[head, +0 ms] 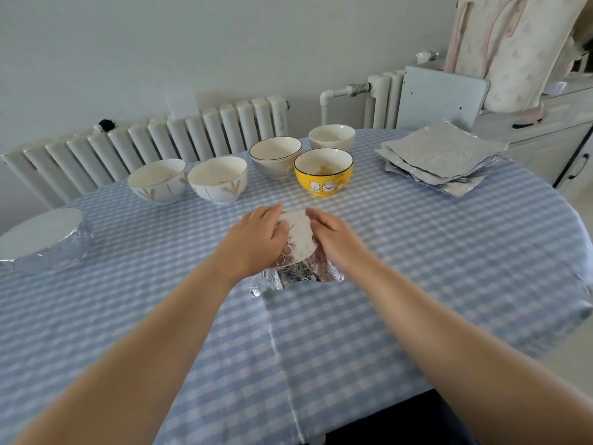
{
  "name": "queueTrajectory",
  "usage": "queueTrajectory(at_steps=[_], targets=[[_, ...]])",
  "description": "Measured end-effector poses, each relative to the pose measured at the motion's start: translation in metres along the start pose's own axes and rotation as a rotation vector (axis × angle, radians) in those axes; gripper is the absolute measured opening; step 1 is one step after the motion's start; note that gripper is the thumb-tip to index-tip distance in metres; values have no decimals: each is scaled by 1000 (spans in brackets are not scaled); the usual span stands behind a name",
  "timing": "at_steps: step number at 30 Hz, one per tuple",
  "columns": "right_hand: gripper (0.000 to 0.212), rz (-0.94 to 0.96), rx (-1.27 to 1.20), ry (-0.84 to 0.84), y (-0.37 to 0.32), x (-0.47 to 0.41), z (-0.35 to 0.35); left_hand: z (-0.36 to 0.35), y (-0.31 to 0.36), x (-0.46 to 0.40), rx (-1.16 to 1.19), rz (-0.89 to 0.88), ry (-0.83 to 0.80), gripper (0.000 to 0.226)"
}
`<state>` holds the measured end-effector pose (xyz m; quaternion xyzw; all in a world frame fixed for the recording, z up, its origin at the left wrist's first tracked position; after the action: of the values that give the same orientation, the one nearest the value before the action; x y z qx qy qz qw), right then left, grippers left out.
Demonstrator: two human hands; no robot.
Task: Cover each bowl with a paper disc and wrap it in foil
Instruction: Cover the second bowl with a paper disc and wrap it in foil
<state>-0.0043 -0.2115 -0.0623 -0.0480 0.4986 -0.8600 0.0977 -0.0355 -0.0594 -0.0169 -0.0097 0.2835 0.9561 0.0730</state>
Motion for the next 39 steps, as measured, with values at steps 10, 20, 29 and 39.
queueTrajectory(at_steps=[10,20,29,39], targets=[[37,59,-107,102,-5,50,-2,-7,4,-1,-62,-63,-32,45],[21,-58,-161,296,-4,37,17,-15,4,8,-133,-96,-10,55],[22,-40,-57,324,-8,35,4,-17,2,10,-115,-56,-5,45],[25,-174,-258,242,12,28,-3,-17,2,12,-87,-68,18,45]])
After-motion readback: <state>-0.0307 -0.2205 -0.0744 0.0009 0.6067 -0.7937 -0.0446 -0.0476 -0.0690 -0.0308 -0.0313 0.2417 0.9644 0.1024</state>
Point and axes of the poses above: each hand's wrist, its own x-axis away from the middle knuckle, its own z-axis out of the back of the hand, y = z × x, the point moved 3 cm from there along -x, towards the middle knuckle, and after that the axes turned 12 degrees about x, right-handed, at the moved point
